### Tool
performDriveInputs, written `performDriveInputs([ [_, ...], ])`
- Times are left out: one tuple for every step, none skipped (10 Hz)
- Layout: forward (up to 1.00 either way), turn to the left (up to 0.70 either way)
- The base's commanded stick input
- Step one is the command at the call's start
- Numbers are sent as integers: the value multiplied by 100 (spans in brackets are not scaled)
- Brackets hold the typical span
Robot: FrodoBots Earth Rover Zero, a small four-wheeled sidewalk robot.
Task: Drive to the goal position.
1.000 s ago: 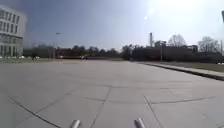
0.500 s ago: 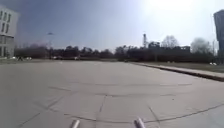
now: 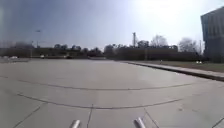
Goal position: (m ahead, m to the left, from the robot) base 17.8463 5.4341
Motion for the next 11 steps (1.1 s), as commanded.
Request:
performDriveInputs([
  [100,-10],
  [100,0],
  [100,0],
  [100,0],
  [100,1],
  [100,5],
  [100,29],
  [100,9],
  [100,0],
  [100,0],
  [100,0],
])
